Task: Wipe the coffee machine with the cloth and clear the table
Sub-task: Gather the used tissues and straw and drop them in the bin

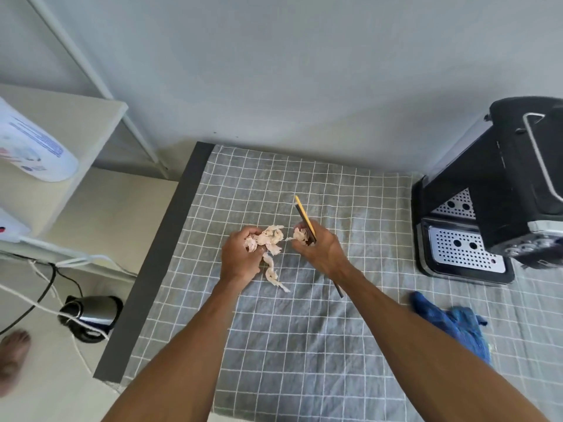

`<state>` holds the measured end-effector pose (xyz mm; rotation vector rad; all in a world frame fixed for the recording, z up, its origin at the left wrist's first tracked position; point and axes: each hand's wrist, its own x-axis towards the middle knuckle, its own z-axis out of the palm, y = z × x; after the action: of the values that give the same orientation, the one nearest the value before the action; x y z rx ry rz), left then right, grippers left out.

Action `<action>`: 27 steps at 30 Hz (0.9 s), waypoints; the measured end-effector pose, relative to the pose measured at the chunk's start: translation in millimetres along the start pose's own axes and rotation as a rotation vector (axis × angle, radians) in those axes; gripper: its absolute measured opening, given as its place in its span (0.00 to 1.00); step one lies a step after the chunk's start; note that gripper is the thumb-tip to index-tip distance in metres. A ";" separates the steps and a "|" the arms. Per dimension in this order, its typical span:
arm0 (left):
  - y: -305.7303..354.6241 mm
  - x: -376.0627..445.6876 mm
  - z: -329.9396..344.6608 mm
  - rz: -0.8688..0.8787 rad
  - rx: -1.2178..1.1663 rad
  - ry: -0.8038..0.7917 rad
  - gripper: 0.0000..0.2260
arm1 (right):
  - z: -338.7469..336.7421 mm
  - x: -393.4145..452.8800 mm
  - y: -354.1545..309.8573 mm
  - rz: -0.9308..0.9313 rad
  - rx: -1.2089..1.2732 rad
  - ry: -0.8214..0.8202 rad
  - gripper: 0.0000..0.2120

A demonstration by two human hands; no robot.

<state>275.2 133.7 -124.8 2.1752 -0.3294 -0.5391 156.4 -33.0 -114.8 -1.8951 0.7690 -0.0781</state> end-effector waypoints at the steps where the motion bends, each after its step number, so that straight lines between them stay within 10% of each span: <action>1: 2.7 -3.6 -0.4 -0.003 -0.021 -0.017 0.22 | -3.7 -6.1 -1.1 0.003 0.011 0.008 0.12; 27: 180.2 -270.4 236.6 0.453 0.153 -0.583 0.17 | -237.1 -357.0 160.2 0.236 0.064 0.490 0.12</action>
<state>-84.1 -25.1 -39.8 1.9518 -1.1758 -0.8953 -293.6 -70.3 -41.0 -1.7281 1.2991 -0.4256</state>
